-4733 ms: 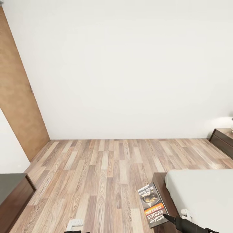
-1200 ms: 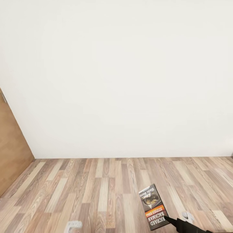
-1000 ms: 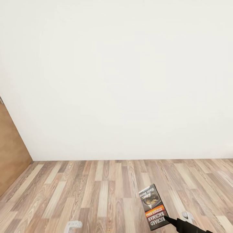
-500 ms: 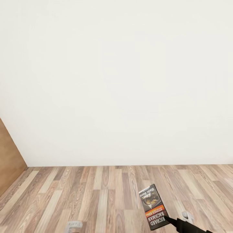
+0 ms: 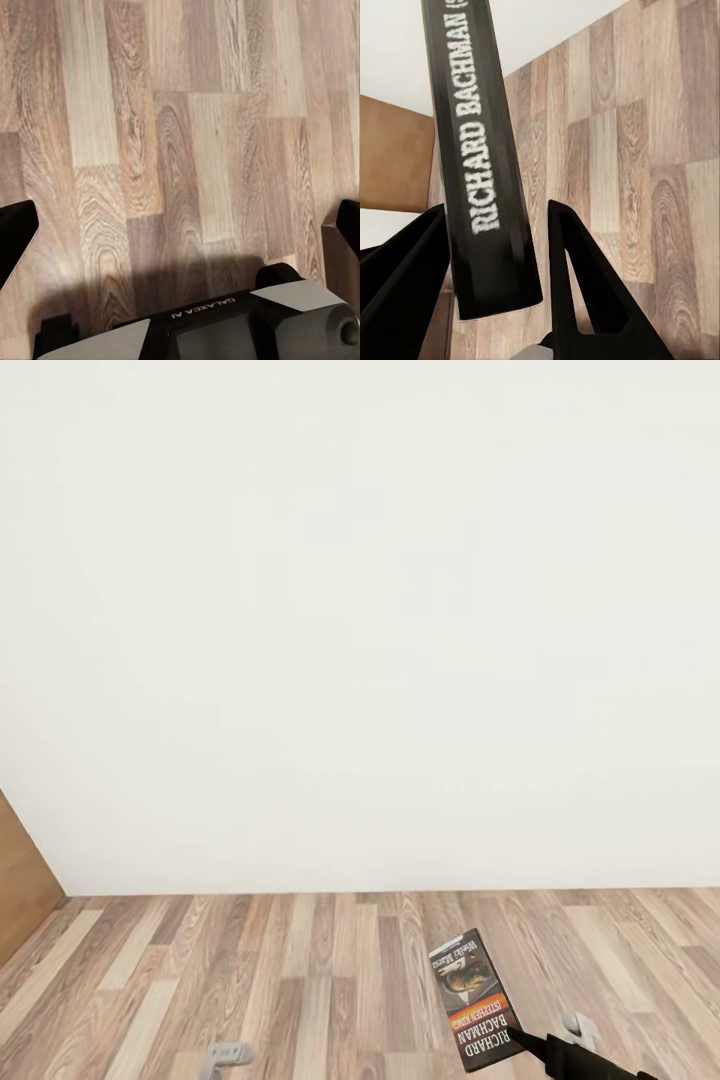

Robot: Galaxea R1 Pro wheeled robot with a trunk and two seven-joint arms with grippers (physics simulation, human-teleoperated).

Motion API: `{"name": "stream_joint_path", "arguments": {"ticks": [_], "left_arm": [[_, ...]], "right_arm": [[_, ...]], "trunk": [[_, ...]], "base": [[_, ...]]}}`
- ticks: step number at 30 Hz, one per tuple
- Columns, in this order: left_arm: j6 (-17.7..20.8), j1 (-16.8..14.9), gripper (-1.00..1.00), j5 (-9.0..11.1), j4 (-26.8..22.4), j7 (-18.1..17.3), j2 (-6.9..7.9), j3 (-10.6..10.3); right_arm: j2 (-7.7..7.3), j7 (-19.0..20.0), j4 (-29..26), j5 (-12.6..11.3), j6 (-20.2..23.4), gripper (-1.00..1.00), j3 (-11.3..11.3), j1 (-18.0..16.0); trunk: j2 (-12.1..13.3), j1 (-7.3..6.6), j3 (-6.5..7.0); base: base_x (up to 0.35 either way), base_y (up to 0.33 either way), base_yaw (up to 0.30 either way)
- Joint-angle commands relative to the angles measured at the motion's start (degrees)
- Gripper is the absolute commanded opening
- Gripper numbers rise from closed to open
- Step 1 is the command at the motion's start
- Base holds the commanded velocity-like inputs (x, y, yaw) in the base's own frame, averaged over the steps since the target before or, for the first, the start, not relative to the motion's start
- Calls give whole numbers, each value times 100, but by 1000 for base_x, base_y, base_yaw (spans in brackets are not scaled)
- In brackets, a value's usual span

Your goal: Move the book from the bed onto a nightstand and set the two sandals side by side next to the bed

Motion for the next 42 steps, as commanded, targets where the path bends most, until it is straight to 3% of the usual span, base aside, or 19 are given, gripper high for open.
{"name": "stream_joint_path", "arguments": {"ticks": [1,42], "left_arm": [[-8,-4,100,50,3,-18,1,-49],[-8,-4,100,50,2,-18,-7,-49]], "right_arm": [[-2,13,-4,-62,61,-100,1,-4],[-2,13,-4,-62,60,-100,1,-4]], "trunk": [[-5,4,-7],[-5,4,-7]], "base": [[331,0,0],[328,0,0]]}}
